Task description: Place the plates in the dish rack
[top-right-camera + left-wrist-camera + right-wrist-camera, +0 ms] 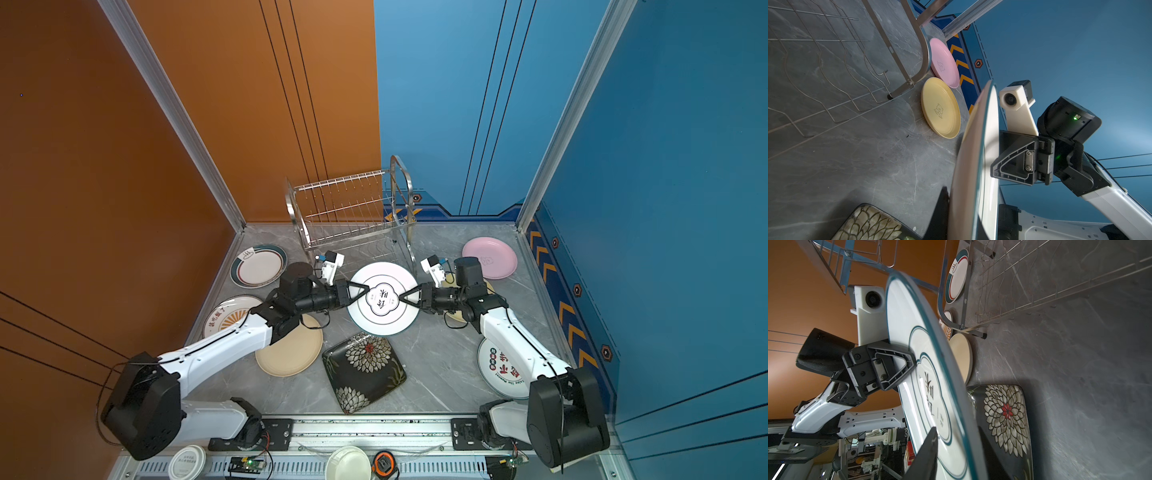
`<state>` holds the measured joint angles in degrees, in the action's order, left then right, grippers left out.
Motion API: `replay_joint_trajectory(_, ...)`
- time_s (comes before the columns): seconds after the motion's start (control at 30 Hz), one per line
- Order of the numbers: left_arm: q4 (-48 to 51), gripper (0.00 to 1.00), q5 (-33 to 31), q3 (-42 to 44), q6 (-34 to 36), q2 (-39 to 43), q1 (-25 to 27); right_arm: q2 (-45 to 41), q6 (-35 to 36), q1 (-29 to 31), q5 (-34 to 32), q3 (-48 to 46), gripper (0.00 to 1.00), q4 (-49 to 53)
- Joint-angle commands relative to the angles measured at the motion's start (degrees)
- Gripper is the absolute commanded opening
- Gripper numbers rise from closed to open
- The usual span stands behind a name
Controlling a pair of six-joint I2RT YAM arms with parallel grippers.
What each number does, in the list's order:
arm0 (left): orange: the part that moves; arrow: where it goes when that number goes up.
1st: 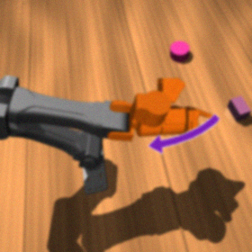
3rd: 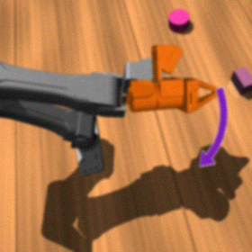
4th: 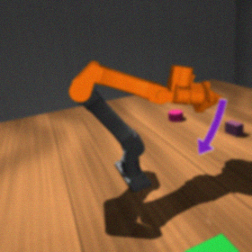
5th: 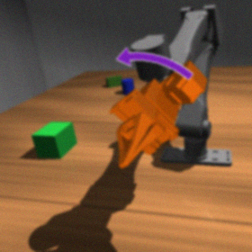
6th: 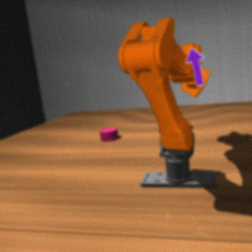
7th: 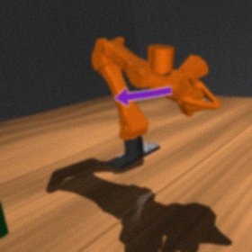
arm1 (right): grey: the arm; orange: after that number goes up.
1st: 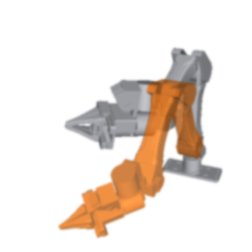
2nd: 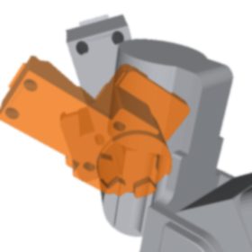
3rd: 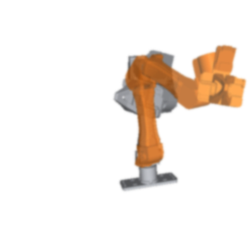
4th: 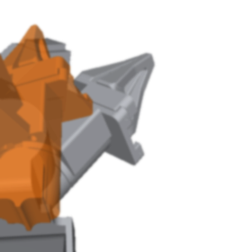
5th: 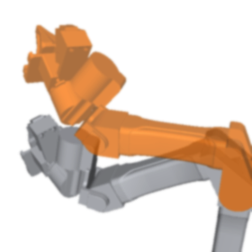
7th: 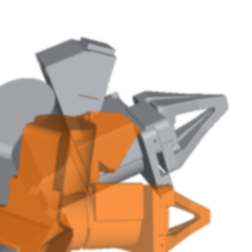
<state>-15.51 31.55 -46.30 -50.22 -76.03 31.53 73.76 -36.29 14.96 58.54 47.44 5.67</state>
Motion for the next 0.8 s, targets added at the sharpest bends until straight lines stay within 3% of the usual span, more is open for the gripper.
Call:
replay_joint_trajectory(0.0, -1.4, 0.00, 4.1, -0.6, -0.2, -0.7, 1.3, 0.0, -4.4, 1.4, 5.2, 0.2, 0.31, -11.4)
replay_joint_trajectory(0.1, -1.4, 0.00, 4.1, -0.2, -0.3, -0.4, 1.3, -0.7, -8.1, 1.3, 4.9, -1.4, 0.24, -16.3)
replay_joint_trajectory(0.17, -1.4, 0.00, 3.6, 0.3, -0.4, 0.1, 1.2, -1.1, -8.7, 1.2, 4.7, -1.6, 0.13, -16.6)
replay_joint_trajectory(0.23, -1.4, 0.12, 3.0, 0.9, -0.4, 0.8, 1.1, -1.8, -8.5, 1.0, 4.6, -1.6, 0.01, -15.9)
replay_joint_trajectory(0.3, -1.3, 0.32, 2.1, 1.8, -0.5, 1.9, 0.9, -2.5, -7.2, 0.6, 4.2, -1.3, 0.00, -13.1)
replay_joint_trajectory(0.43, 3.6, 0.60, -1.2, 2.2, 1.9, 4.8, 0.8, -5.1, 0.2, -0.9, 1.8, 1.3, 0.00, -0.8)
replay_joint_trajectory(0.6, 11.8, 0.83, -7.2, 2.4, 5.4, 10.2, 0.5, -8.6, 7.0, -3.2, -4.0, 5.6, 0.00, 12.8)
replay_joint_trajectory(0.77, 20.5, 0.97, -15.1, 1.7, 8.7, 16.3, 0.4, -11.5, 11.1, -3.6, -13.7, 11.3, 0.00, 22.9)
